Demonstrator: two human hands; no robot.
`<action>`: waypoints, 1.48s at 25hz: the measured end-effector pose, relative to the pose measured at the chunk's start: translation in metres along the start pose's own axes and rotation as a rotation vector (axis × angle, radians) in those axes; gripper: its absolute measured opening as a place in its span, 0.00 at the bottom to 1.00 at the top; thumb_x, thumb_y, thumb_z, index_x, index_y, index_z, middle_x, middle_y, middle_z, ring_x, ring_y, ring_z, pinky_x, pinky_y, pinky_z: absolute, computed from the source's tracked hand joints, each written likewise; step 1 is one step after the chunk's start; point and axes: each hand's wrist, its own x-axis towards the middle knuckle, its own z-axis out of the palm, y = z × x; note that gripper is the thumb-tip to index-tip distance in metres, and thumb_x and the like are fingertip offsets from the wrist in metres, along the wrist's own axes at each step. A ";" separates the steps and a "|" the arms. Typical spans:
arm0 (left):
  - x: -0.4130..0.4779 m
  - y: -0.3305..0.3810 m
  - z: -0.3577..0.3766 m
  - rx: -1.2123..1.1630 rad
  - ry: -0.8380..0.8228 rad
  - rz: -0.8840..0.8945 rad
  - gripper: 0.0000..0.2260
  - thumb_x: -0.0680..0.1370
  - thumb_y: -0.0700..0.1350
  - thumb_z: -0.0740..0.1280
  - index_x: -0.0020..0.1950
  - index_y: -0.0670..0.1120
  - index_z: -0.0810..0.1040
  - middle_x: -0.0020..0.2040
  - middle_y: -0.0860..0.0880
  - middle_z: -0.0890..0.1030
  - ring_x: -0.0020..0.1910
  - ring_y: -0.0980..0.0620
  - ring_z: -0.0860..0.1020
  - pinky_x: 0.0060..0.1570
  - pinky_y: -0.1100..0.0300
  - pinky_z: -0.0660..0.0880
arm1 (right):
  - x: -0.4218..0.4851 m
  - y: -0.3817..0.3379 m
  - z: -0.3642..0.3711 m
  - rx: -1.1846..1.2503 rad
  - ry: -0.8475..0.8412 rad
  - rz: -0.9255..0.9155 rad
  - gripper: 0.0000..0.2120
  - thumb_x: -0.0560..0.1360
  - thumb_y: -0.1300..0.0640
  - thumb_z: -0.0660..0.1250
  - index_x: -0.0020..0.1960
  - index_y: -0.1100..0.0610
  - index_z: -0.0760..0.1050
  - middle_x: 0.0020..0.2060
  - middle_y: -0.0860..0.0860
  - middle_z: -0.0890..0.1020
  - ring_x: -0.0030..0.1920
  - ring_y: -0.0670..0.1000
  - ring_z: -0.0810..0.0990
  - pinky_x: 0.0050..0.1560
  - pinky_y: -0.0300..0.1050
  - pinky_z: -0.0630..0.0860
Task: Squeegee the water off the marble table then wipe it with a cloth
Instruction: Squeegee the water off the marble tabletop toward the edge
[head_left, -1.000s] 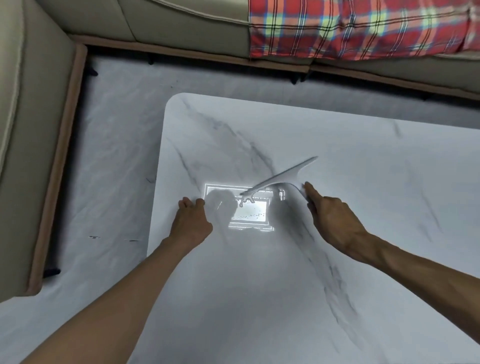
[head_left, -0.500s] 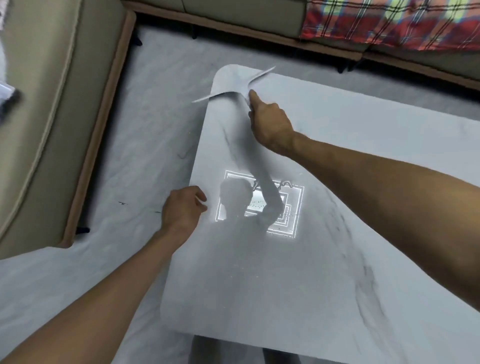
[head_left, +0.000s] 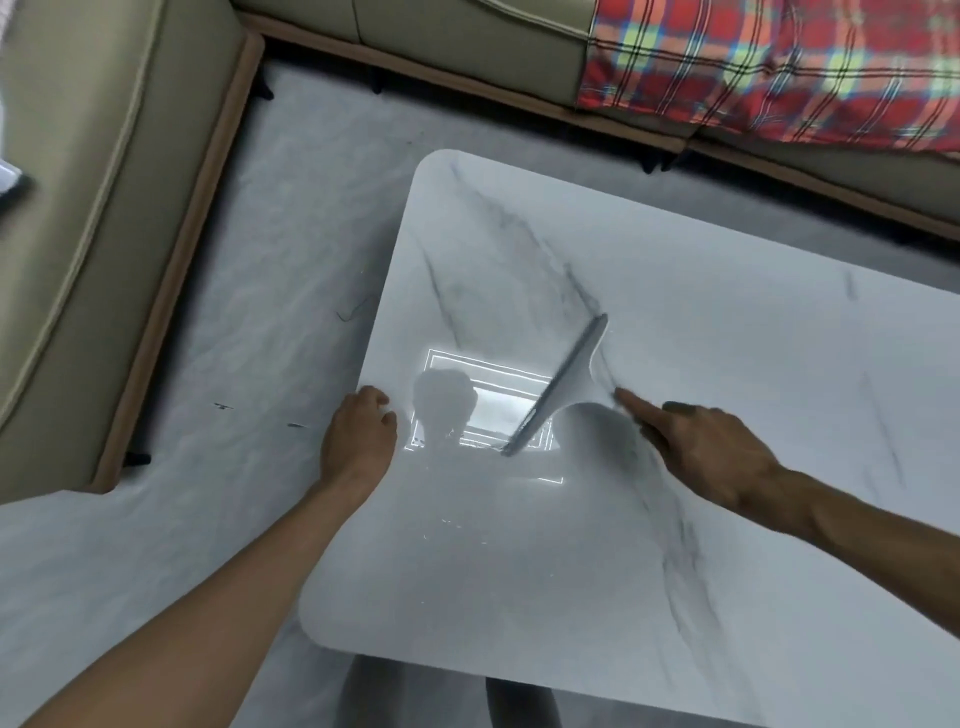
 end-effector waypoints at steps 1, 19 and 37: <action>0.000 -0.003 0.002 -0.017 0.007 -0.017 0.12 0.78 0.41 0.60 0.60 0.43 0.73 0.61 0.43 0.76 0.59 0.42 0.75 0.57 0.49 0.74 | 0.013 -0.001 -0.011 0.038 0.078 0.000 0.24 0.81 0.49 0.52 0.76 0.40 0.53 0.45 0.54 0.79 0.42 0.63 0.80 0.41 0.51 0.74; -0.078 -0.088 0.024 -0.228 0.039 -0.317 0.21 0.76 0.40 0.66 0.68 0.40 0.70 0.60 0.41 0.76 0.56 0.44 0.76 0.48 0.60 0.68 | 0.006 -0.077 0.052 -0.116 -0.060 -0.351 0.35 0.78 0.58 0.57 0.77 0.40 0.45 0.48 0.51 0.76 0.40 0.61 0.78 0.35 0.47 0.67; -0.184 -0.192 0.056 -0.329 0.151 -0.309 0.12 0.77 0.38 0.64 0.59 0.43 0.77 0.55 0.45 0.80 0.52 0.47 0.78 0.49 0.60 0.72 | -0.051 -0.151 0.106 -0.058 -0.015 -0.283 0.25 0.81 0.51 0.51 0.77 0.40 0.50 0.46 0.53 0.77 0.40 0.63 0.78 0.42 0.53 0.76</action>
